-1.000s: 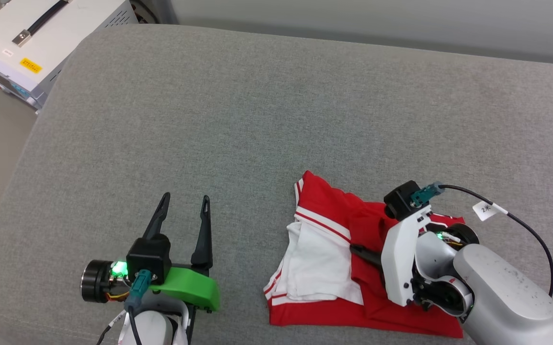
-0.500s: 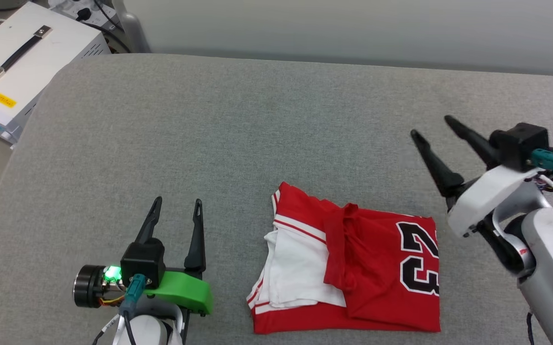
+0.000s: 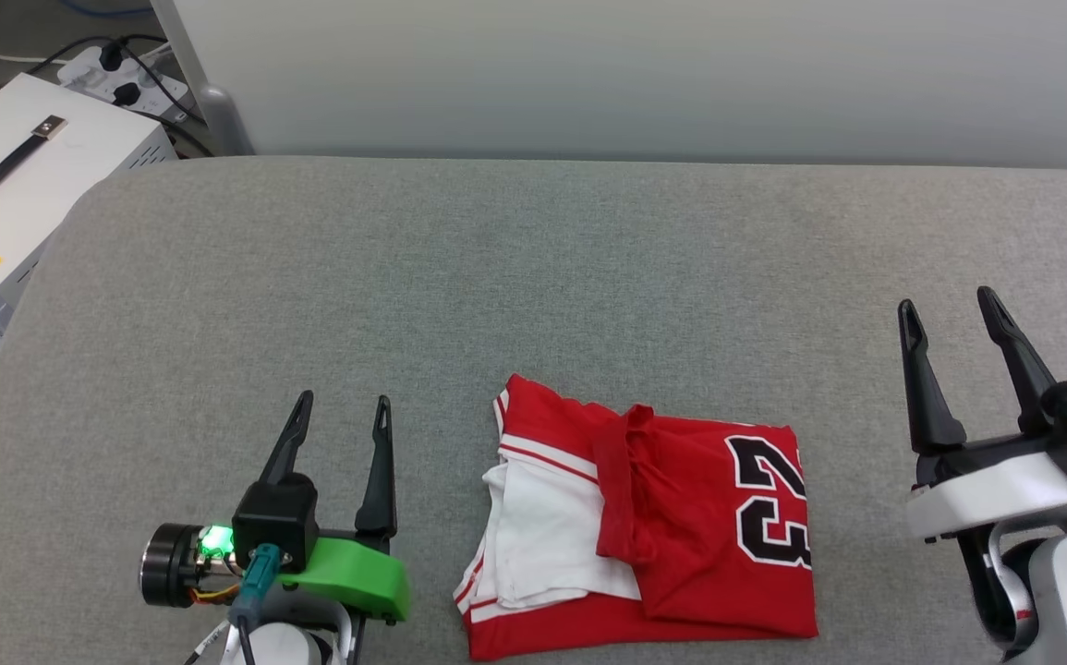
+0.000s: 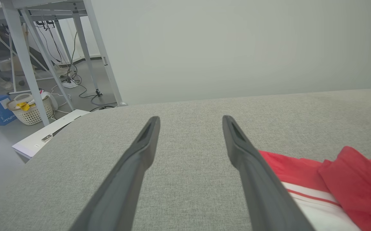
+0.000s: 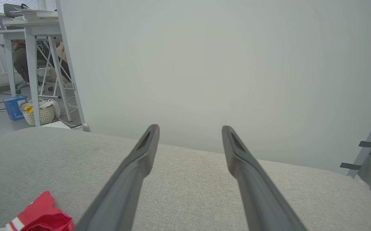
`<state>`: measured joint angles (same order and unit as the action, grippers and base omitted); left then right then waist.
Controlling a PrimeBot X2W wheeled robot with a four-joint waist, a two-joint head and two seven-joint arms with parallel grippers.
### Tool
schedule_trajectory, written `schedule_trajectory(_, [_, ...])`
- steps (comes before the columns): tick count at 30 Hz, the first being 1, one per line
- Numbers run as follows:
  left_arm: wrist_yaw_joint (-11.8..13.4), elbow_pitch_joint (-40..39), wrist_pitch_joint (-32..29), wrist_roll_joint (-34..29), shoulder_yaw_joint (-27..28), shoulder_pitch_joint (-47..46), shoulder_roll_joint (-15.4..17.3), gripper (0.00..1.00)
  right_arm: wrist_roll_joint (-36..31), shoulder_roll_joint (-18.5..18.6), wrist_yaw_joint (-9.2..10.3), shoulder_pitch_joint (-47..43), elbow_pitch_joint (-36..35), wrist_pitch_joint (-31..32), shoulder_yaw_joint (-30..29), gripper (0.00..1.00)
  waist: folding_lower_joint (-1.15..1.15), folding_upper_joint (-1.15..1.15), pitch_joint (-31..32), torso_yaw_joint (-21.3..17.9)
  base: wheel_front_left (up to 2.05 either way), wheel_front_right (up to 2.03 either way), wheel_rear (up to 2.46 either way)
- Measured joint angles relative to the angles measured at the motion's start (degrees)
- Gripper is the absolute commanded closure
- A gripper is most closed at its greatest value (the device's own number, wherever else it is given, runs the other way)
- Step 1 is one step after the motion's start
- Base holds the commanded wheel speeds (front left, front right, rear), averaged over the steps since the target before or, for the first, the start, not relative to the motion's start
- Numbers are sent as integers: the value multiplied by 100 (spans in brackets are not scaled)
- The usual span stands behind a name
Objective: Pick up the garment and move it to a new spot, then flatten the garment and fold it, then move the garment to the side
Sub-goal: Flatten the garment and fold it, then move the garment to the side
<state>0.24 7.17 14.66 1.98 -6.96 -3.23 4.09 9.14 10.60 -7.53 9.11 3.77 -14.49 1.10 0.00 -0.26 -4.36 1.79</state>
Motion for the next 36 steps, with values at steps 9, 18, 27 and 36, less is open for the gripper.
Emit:
schedule_trajectory(9, [-51, -14, 0, 80, 46, 213, -8, 0, 30, -478, 0, -935, -313, -16, -157, 0, 0, 0, 201, 34, 0, 0, 0])
schedule_trajectory(18, [-53, 2, 0, 124, 93, 415, -14, 0, 80, -654, 0, -1548, -394, -18, -344, 0, 0, 0, 375, 123, 0, 0, 0])
schedule_trajectory(27, [-57, 41, 0, 138, 103, 514, -22, 0, 69, -689, 0, -1742, -411, -18, -319, 0, 0, 0, 462, 161, 0, 0, 0])
schedule_trajectory(36, [-97, 93, 0, 137, 104, 521, -35, 0, 8, -500, 0, -1455, -459, -16, -349, 0, 0, 0, 419, 179, 0, 0, 0])
